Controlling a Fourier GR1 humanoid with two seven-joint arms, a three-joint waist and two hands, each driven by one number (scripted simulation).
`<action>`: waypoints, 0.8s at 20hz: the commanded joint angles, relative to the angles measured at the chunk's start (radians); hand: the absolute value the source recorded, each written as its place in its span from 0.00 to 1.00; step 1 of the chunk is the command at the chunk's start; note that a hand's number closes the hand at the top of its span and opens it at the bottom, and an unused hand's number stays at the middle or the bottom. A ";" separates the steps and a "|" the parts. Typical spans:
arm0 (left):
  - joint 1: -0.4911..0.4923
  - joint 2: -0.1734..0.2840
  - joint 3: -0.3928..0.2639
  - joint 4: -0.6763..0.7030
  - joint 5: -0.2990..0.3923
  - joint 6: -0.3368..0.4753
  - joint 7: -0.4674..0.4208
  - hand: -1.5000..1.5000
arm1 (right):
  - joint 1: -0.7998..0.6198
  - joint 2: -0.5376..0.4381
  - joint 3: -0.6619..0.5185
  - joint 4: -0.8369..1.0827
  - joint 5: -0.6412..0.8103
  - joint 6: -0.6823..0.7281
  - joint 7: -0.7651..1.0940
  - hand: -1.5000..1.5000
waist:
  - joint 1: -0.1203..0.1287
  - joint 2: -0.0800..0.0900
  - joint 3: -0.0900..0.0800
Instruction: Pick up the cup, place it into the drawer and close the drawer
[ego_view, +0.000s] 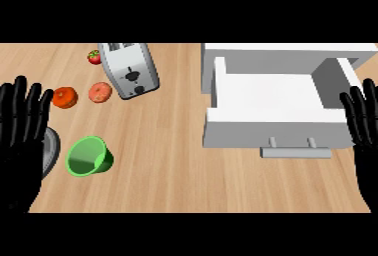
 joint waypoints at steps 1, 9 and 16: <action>0.045 -0.043 -0.007 0.014 -0.078 0.064 -0.044 0.00 | 0.017 0.009 0.038 -0.041 0.025 0.003 0.041 0.00 | -0.003 -0.019 0.012; -0.020 -0.077 -0.016 0.076 -0.178 0.542 0.042 0.00 | -0.026 0.041 0.066 -0.033 -0.132 0.056 0.096 0.00 | -0.009 -0.019 0.012; -0.082 -0.077 -0.119 0.203 -0.206 0.687 -0.011 0.00 | -0.161 0.032 0.013 0.108 -0.124 0.050 0.081 0.00 | -0.002 -0.018 0.012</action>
